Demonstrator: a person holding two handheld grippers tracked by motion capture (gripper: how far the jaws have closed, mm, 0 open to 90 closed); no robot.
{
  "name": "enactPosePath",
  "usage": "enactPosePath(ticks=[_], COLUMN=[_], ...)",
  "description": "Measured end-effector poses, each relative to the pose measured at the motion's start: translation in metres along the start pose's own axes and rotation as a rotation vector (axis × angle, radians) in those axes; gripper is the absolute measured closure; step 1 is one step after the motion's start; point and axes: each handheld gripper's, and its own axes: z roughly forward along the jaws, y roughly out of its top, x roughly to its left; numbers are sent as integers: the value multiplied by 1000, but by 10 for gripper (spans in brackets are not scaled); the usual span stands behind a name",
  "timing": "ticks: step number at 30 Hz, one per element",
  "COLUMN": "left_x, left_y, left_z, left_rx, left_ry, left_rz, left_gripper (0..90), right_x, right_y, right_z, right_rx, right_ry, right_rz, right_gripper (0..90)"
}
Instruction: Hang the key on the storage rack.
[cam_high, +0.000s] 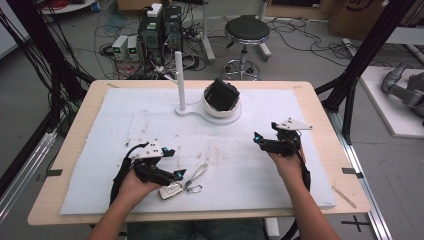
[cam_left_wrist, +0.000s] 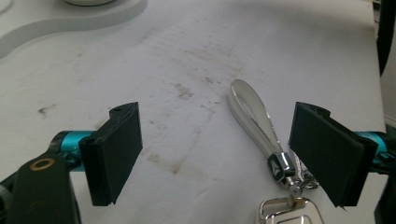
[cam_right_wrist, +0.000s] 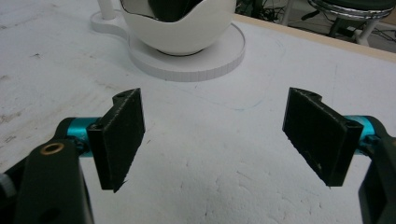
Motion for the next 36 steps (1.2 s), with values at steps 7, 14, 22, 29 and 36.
enactPosePath(ticks=[7, 14, 22, 29, 36], left_x=[-10, -8, -13, -16, -18], left_y=[3, 3, 4, 3, -1], left_z=[19, 20, 23, 33, 43], left_rx=[67, 67, 73, 124, 170], left_ry=[-51, -51, -67, -65, -57], left_rz=[41, 34, 40, 43, 53], left_gripper=[173, 173, 173, 173, 197], right_x=[1, 1, 2, 2, 1], right_y=[0, 0, 0, -1, -1], right_z=[1, 0, 2, 1, 1], right_rx=[12, 11, 20, 18, 20], right_ry=[3, 3, 7, 6, 5], right_rz=[-13, -7, -13, -14, -12], right_gripper=[213, 213, 213, 213, 213])
